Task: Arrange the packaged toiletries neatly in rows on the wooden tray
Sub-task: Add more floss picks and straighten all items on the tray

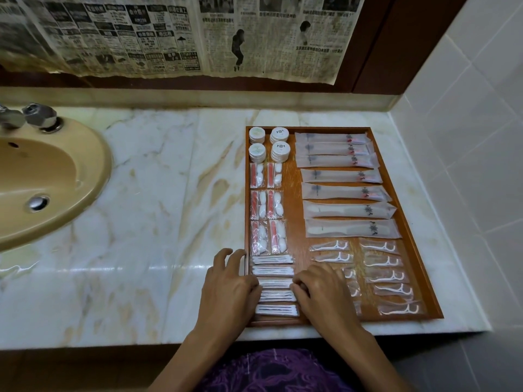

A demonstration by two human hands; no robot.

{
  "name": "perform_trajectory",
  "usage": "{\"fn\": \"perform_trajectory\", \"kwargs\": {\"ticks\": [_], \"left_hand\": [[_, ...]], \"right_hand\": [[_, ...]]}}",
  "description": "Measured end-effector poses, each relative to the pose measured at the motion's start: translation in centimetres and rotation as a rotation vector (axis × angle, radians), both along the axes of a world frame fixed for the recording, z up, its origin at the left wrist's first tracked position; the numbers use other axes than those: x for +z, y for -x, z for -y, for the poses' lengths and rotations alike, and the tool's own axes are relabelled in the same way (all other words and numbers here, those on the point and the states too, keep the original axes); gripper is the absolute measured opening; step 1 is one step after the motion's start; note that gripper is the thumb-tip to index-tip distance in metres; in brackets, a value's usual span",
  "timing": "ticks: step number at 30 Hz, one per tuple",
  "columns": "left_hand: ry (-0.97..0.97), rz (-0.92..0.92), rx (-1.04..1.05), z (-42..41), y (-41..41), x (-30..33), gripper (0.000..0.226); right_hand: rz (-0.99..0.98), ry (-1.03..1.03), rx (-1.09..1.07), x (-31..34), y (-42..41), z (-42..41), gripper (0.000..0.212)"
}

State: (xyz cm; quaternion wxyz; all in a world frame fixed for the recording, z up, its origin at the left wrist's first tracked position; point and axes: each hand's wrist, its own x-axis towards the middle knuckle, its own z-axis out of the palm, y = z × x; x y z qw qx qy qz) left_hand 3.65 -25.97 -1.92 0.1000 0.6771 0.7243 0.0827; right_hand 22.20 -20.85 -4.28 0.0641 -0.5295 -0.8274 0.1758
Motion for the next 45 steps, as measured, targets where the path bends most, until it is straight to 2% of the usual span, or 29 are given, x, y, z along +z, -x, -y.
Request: {"fn": "perform_trajectory", "kwargs": {"ticks": [5, 8, 15, 18, 21, 26, 30, 34, 38, 41, 45], "left_hand": [[0.100, -0.061, 0.044, 1.1, -0.1, -0.2, 0.017], [0.097, -0.061, 0.083, 1.1, -0.5, -0.3, 0.010], [0.106, -0.038, 0.018, 1.3, -0.4, 0.2, 0.010], [0.094, -0.039, -0.029, 1.7, -0.6, 0.2, 0.011], [0.106, -0.063, -0.035, 1.8, -1.0, -0.1, 0.016], [0.198, -0.069, -0.040, 1.6, -0.9, -0.7, 0.036], [0.244, -0.041, -0.017, 1.8, -0.8, -0.8, 0.028], [0.194, 0.006, 0.002, 2.2, -0.8, -0.6, 0.024], [0.064, 0.023, 0.033, 2.2, -0.7, -0.3, 0.011], [0.055, -0.025, 0.026, 2.1, -0.6, -0.6, 0.011], [0.087, -0.010, 0.039, 2.1, -0.6, -1.4, 0.022]], "right_hand": [[0.090, 0.101, 0.040, 0.1, -0.6, 0.6, 0.020], [0.088, 0.103, 0.022, 0.3, -0.2, 0.7, 0.019], [0.085, 0.115, -0.014, 1.0, -0.2, 1.1, 0.024], [0.199, 0.130, 0.002, 1.8, -0.3, 1.3, 0.035], [0.271, 0.179, 0.021, 2.3, 0.1, 1.4, 0.037], [0.240, 0.235, -0.001, 2.0, 0.4, 1.4, 0.036], [0.215, 0.243, -0.032, 1.6, 0.5, 1.5, 0.037], [0.198, 0.214, -0.065, 1.4, 0.4, 1.7, 0.040], [0.171, 0.104, -0.092, 1.4, 0.3, 1.5, 0.024], [0.119, 0.081, -0.038, 1.2, 0.5, 1.4, 0.019], [0.108, 0.077, 0.008, 0.7, 0.6, 1.6, 0.019]]}}
